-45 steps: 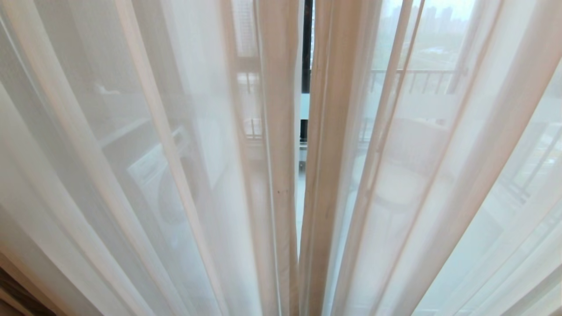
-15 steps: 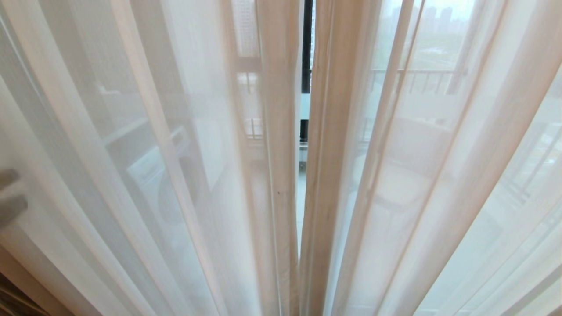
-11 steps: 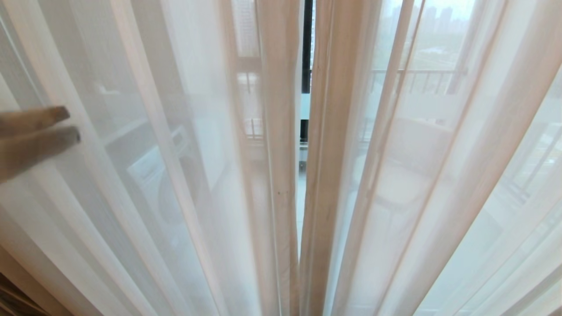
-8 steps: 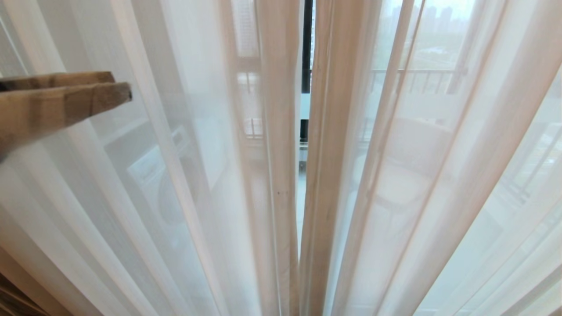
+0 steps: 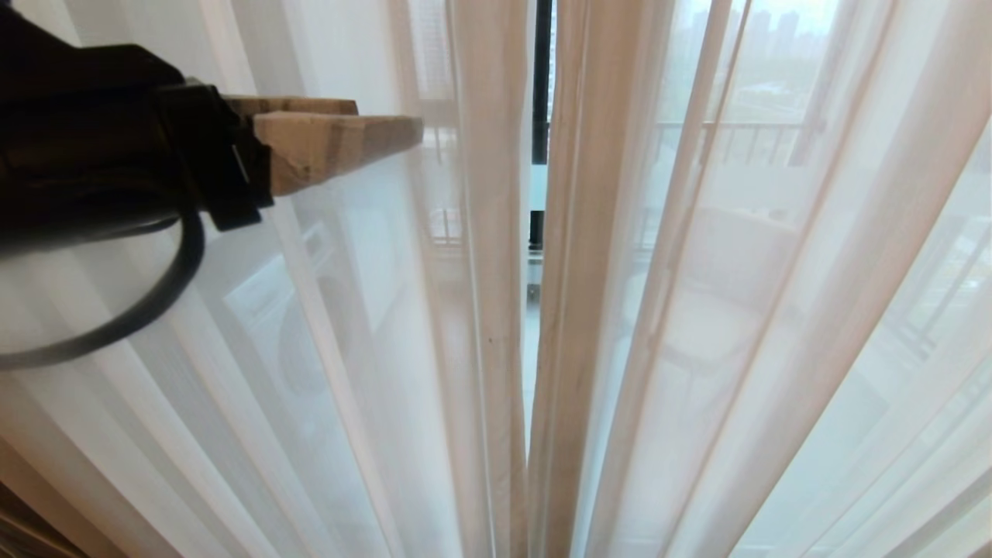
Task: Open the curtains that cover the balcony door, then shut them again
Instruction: Pull the inner curtains open on both sides
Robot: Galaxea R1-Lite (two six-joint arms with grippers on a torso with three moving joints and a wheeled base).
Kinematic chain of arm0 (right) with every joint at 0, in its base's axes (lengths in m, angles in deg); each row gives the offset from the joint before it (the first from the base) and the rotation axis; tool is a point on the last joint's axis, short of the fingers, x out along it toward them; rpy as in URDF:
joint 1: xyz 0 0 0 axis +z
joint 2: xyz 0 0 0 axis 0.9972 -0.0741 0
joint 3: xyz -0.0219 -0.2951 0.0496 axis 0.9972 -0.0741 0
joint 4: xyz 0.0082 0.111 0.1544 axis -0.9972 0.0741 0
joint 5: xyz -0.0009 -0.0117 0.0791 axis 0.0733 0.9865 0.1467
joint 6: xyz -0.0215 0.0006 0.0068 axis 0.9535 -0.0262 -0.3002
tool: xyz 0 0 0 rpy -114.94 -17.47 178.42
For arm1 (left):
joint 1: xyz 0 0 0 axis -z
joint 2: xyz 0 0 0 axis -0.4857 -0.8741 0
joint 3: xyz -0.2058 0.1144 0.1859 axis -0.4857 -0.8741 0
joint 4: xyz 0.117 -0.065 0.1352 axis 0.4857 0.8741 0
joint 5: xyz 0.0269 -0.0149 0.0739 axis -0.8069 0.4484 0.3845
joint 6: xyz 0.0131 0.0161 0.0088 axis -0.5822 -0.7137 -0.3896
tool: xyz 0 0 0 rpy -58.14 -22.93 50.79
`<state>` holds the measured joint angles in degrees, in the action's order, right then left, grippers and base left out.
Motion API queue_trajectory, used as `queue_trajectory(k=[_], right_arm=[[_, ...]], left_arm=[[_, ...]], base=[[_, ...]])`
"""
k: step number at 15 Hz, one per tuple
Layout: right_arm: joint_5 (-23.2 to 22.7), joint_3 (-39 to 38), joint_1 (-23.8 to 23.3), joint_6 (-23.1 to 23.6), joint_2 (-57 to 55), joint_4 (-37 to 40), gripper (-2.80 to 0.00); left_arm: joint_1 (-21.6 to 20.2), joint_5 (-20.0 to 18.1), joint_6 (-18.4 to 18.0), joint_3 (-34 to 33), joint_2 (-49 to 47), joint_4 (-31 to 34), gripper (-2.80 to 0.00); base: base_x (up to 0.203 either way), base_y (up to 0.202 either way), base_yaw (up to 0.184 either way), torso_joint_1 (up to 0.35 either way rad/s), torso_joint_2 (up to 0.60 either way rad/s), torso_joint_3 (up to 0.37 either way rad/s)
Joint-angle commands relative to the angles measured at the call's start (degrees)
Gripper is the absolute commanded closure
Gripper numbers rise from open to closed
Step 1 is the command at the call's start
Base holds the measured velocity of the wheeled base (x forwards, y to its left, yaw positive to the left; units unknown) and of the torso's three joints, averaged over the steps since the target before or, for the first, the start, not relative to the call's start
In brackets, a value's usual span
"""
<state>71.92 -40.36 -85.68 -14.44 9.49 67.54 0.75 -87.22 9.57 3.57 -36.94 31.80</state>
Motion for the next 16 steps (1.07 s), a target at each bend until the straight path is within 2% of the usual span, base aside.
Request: queue_trajectory(k=[1, 3, 5, 9, 11, 16], right_arm=[[-0.02, 0.00, 0.09, 0.02, 0.02, -0.04, 0.00], [-0.02, 0.00, 0.09, 0.02, 0.02, -0.04, 0.00], [-0.02, 0.00, 0.01, 0.02, 0.02, -0.04, 0.00], [-0.02, 0.00, 0.01, 0.02, 0.02, -0.04, 0.00], [-0.02, 0.00, 0.01, 0.02, 0.02, -0.04, 0.00], [-0.02, 0.00, 0.01, 0.02, 0.02, -0.04, 0.00]], left_arm=[[1.81, 3.87, -0.57, 2.74, -4.05, -0.13, -2.80], [3.98, 11.22, -3.31, 5.79, -6.82, -0.18, -2.80], [7.05, 17.52, -4.39, 9.97, -9.80, -0.18, -2.80], [11.46, 26.12, -5.05, 16.65, -14.59, 0.04, -2.80], [12.69, 29.22, -5.34, 19.75, -16.98, 0.11, -2.80], [12.72, 35.75, -9.07, 25.39, -21.97, -0.01, -2.80]], base=[[0.000, 0.000, 0.000, 0.000, 0.00, 0.000], [0.000, 0.000, 0.000, 0.000, 0.00, 0.000], [0.000, 0.000, 0.000, 0.000, 0.00, 0.000], [0.000, 0.000, 0.000, 0.000, 0.00, 0.000], [0.000, 0.000, 0.000, 0.000, 0.00, 0.000], [0.000, 0.000, 0.000, 0.000, 0.00, 0.000]])
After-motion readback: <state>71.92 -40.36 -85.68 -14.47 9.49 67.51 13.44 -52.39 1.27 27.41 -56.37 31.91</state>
